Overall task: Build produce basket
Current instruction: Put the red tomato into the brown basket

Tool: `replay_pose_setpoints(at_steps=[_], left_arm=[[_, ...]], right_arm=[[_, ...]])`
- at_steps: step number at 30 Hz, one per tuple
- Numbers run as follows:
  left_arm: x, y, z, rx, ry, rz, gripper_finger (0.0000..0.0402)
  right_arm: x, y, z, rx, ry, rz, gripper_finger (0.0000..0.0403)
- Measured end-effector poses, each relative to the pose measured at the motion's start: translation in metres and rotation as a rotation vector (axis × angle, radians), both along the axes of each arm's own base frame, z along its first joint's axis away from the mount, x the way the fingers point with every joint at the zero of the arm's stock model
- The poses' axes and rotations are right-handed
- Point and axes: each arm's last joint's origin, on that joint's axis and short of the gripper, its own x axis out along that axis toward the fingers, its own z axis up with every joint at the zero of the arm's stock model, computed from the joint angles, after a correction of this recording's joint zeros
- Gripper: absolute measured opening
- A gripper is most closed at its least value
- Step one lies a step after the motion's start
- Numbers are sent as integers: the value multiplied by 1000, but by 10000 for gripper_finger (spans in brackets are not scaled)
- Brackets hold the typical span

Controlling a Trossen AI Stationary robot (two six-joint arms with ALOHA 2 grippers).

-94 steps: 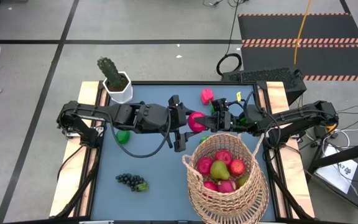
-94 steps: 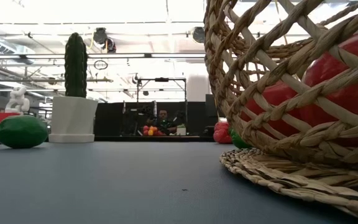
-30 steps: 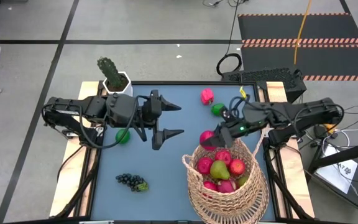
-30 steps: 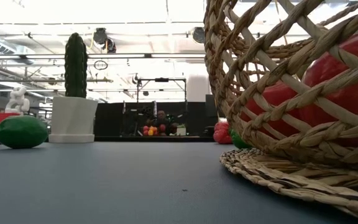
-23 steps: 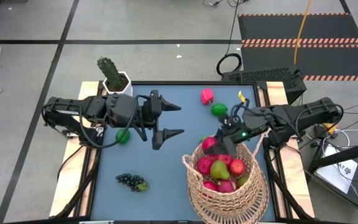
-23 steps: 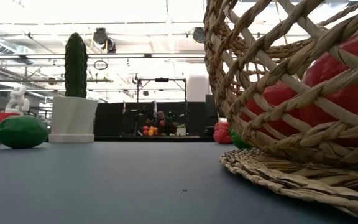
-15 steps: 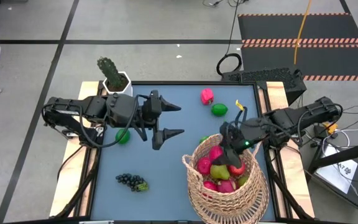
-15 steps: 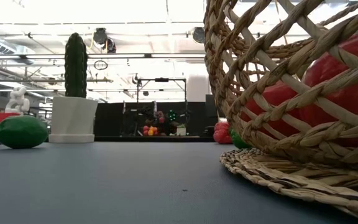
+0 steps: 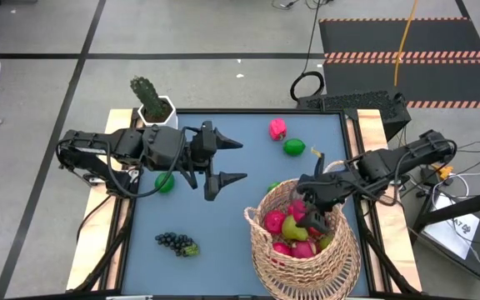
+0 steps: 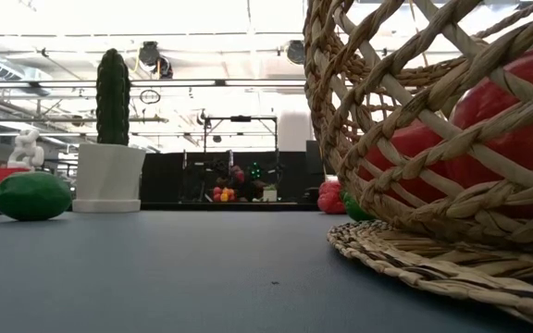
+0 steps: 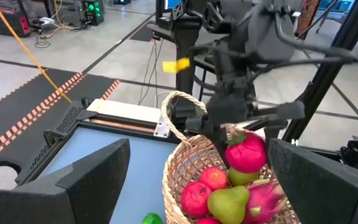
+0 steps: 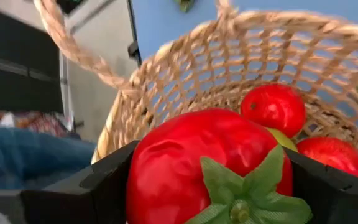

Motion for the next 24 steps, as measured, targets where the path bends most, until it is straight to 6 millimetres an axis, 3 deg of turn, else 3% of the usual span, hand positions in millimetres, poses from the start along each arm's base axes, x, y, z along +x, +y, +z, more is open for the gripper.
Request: replay_pose_setpoints(at_steps=[11,24], left_arm=[[0,0,0,-4,0,1,383],[0,0,-1,4,9,-1,383]], right_arm=[[18,12,-33,-61,192,109,305],[21,13,-49,-77,360,34,305]])
